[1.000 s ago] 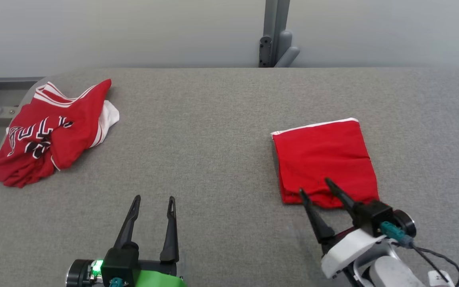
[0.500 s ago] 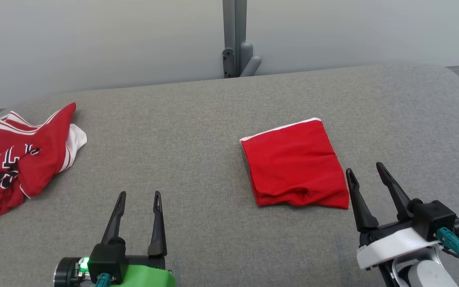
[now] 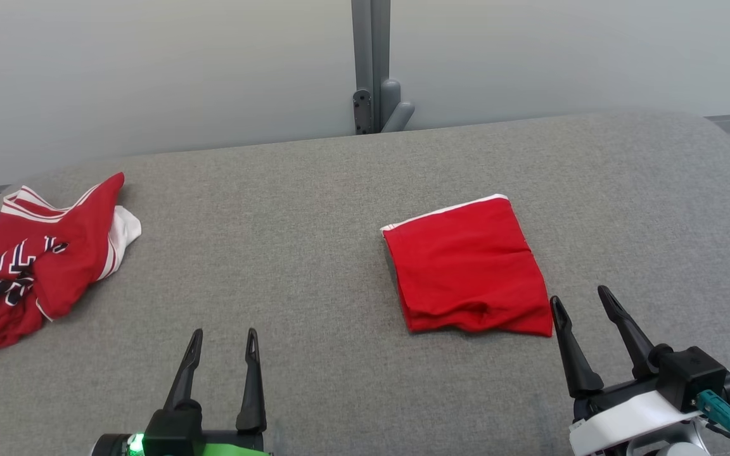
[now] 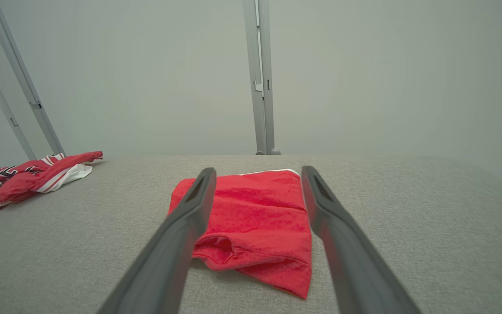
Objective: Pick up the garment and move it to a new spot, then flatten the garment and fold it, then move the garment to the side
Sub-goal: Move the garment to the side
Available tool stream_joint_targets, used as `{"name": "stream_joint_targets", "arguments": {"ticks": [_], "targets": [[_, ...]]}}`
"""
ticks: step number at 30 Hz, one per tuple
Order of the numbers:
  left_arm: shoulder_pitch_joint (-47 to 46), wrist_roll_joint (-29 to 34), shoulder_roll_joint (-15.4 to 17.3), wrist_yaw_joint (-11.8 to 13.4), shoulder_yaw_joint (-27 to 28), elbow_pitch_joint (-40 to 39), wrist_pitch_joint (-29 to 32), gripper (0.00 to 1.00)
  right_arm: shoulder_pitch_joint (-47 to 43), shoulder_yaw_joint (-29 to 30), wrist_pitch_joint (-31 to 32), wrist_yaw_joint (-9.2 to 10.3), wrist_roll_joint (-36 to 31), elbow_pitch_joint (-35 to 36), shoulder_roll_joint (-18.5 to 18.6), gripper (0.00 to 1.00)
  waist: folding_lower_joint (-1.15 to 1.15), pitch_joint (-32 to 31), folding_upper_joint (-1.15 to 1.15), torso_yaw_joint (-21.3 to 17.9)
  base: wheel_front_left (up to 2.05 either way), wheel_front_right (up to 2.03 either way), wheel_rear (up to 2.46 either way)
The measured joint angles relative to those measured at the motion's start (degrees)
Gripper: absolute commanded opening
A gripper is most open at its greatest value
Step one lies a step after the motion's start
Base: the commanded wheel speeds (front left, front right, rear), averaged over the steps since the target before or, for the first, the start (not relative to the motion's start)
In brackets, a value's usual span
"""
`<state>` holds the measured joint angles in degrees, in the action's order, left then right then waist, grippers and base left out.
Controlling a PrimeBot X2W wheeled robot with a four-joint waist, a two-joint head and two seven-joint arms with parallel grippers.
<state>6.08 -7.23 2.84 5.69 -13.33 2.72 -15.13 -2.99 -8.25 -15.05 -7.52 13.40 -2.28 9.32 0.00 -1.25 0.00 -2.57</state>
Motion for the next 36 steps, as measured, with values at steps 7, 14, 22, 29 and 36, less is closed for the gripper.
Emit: {"name": "stream_joint_targets", "arguments": {"ticks": [7,14,22,29,36], "targets": [[0.4,-0.5,0.0,-0.6,0.0,0.2,0.0,1.0,0.0,0.4,0.0,0.0,-0.3,0.1,-0.4,1.0,0.0,0.1,0.0,0.5,0.0,0.0,0.0],[0.4,-0.2,0.0,-0.4,-0.1,0.5,0.0,1.0,0.1,0.9,0.0,0.0,-0.1,-0.2,-0.8,1.0,0.0,0.2,0.0,0.7,0.0,0.0,0.0],[0.4,-0.3,0.0,0.1,-0.7,0.4,0.0,1.0,1.2,1.7,0.0,0.0,0.4,-1.9,-1.3,1.0,0.0,0.9,0.0,1.3,0.0,0.0,0.0],[-0.2,-0.2,0.0,-0.2,-1.9,-0.2,0.0,1.0,6.2,3.4,0.0,0.0,5.5,-8.0,-0.8,1.0,0.0,2.9,0.0,2.6,0.0,0.0,0.0],[-3.5,-0.1,0.0,-1.2,-2.7,-0.4,0.0,1.0,15.9,6.0,0.0,0.03,19.7,-20.1,3.7,1.0,0.0,7.3,0.0,4.5,0.0,0.0,0.0]]}}
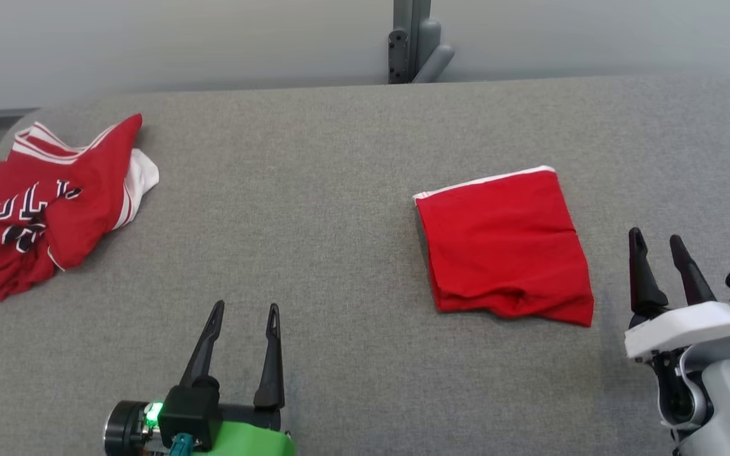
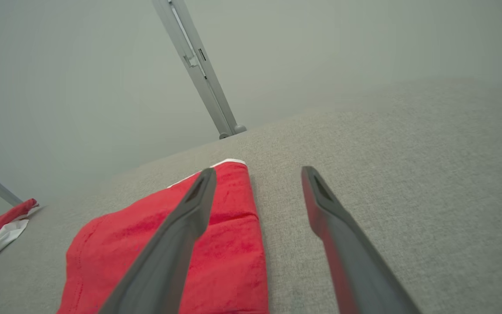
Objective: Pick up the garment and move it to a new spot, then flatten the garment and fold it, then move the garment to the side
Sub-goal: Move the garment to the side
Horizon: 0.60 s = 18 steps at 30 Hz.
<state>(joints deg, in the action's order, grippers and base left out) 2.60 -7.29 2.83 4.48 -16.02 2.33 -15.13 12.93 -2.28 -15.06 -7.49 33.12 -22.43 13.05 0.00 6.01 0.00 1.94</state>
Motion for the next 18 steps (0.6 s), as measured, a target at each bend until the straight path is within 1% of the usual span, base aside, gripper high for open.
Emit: {"name": "stream_joint_targets", "arguments": {"ticks": [3,4,6,8,13,16,18], "targets": [[-1.1,0.0,0.0,-0.5,-0.1,0.2,0.0,1.0,3.5,-3.3,0.0,0.0,5.4,-4.9,2.7,1.0,0.0,2.1,0.0,0.8,0.0,0.0,0.0],[-1.1,0.0,0.0,-0.5,-0.1,0.2,0.0,1.0,3.5,-3.3,0.0,0.0,5.4,-4.9,2.7,1.0,0.0,2.1,0.0,0.8,0.0,0.0,0.0],[-1.8,0.0,0.0,-0.6,-0.1,0.4,0.0,1.0,5.5,-6.4,0.2,0.0,9.6,-7.9,4.3,1.0,0.0,3.5,0.0,1.3,0.0,0.0,0.0],[-2.6,-0.1,0.0,-0.9,-0.1,0.5,0.0,1.0,7.5,-9.9,1.6,0.0,13.9,-9.9,5.9,1.0,0.0,4.9,0.0,1.8,0.0,0.0,0.0],[-4.2,-0.2,0.0,-1.1,-0.6,0.8,0.0,1.0,11.2,-17.1,5.9,0.0,24.3,-11.2,8.8,1.0,0.0,7.8,0.0,3.0,0.0,0.0,0.0],[-5.2,-0.3,0.0,-1.4,-1.1,1.1,0.0,1.0,12.7,-19.9,6.4,0.0,28.6,-11.3,10.5,1.0,0.0,9.1,0.0,3.7,0.0,0.0,0.0],[-5.7,-0.3,0.0,-1.5,-1.5,1.3,0.0,1.0,13.5,-21.8,6.5,0.0,30.4,-11.9,11.6,1.0,0.0,9.7,0.0,4.2,0.0,0.0,0.0]]}}
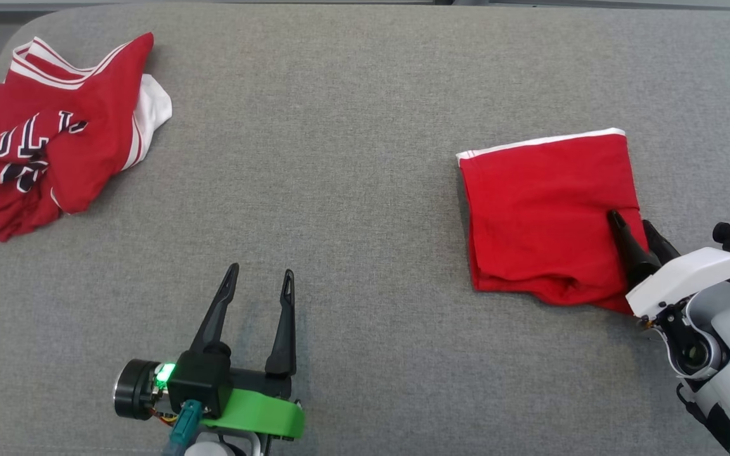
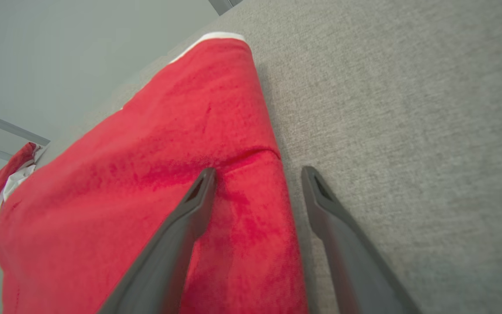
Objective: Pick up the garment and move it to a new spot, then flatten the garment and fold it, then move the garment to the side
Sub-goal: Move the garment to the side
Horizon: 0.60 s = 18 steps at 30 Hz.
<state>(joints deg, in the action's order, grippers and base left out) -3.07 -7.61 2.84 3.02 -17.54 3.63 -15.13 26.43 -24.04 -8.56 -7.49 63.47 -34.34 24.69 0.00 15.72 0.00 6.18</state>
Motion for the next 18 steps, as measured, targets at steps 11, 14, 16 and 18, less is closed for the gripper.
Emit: {"name": "stream_joint_targets", "arguments": {"ticks": [11,14,16,18], "targets": [[-1.0,0.1,0.0,0.1,-0.6,0.7,0.0,1.0,2.1,-8.3,-0.3,0.0,7.2,-0.4,4.1,0.0,0.0,0.4,0.0,1.5,0.0,0.0,0.0],[-1.0,0.1,0.0,0.3,-0.6,0.7,0.0,1.0,1.8,-9.8,-1.2,0.0,9.1,0.5,5.2,0.0,0.0,-0.1,0.0,1.1,0.0,0.0,0.0],[-1.0,0.2,0.0,0.4,-0.6,0.6,0.0,1.0,1.4,-10.7,-1.9,0.0,9.9,0.8,6.3,0.0,0.0,-0.4,0.0,0.7,0.0,0.0,0.0],[-1.0,0.2,0.0,0.5,-0.4,0.6,0.0,1.0,1.2,-11.7,-2.6,0.0,10.2,1.2,7.2,0.0,0.0,-0.6,0.0,0.1,0.0,0.0,0.0]]}}
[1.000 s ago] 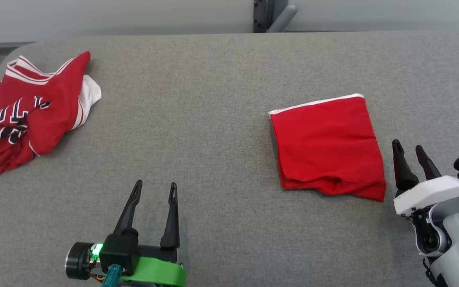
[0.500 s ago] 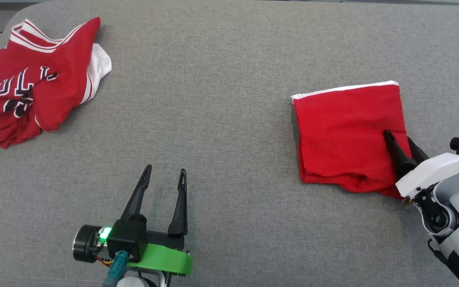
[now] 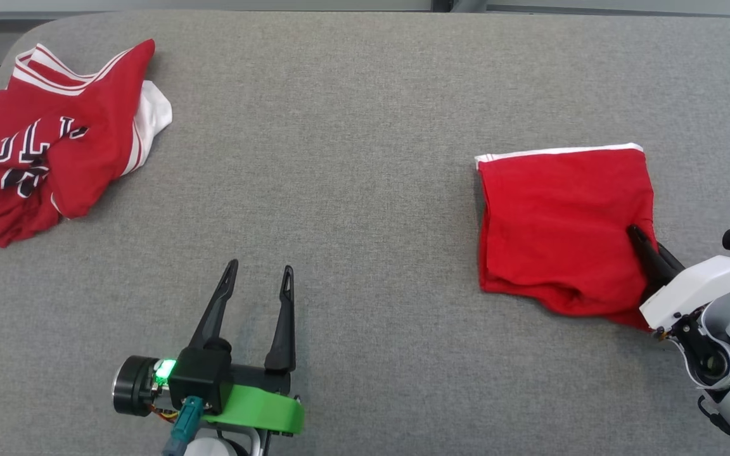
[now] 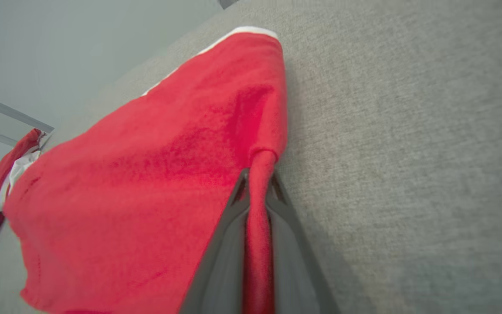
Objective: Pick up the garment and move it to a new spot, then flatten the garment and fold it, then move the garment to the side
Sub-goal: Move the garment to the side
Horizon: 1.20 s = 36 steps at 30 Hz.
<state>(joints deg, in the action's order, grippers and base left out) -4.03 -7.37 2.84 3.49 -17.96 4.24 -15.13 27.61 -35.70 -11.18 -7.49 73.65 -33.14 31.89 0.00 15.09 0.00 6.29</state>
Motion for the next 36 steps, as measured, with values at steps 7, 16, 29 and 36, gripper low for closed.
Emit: {"name": "stream_joint_targets", "arguments": {"ticks": [7,16,29,36], "targets": [[0.2,1.0,0.0,-0.5,0.8,-0.2,0.0,1.0,0.5,-3.5,-2.6,0.0,-1.2,1.1,2.3,0.0,0.0,-0.6,0.0,-3.2,0.0,0.0,0.0],[0.1,3.5,0.0,-2.1,2.5,-0.5,0.0,1.0,1.2,-5.6,-3.8,0.0,-2.9,1.0,1.1,0.0,0.0,-0.5,0.0,-9.8,0.0,0.0,0.0],[-2.1,5.1,0.0,-5.4,3.3,-2.8,0.0,1.0,1.7,3.1,-3.8,0.0,-11.8,0.7,-2.8,0.0,0.0,2.2,0.0,-18.6,0.0,0.0,0.0],[-5.3,5.7,0.0,-6.5,2.5,-5.5,0.0,1.0,3.2,13.2,-3.8,0.0,-18.8,3.6,-2.7,0.0,0.0,6.3,0.0,-18.7,0.0,0.0,0.0]]}}
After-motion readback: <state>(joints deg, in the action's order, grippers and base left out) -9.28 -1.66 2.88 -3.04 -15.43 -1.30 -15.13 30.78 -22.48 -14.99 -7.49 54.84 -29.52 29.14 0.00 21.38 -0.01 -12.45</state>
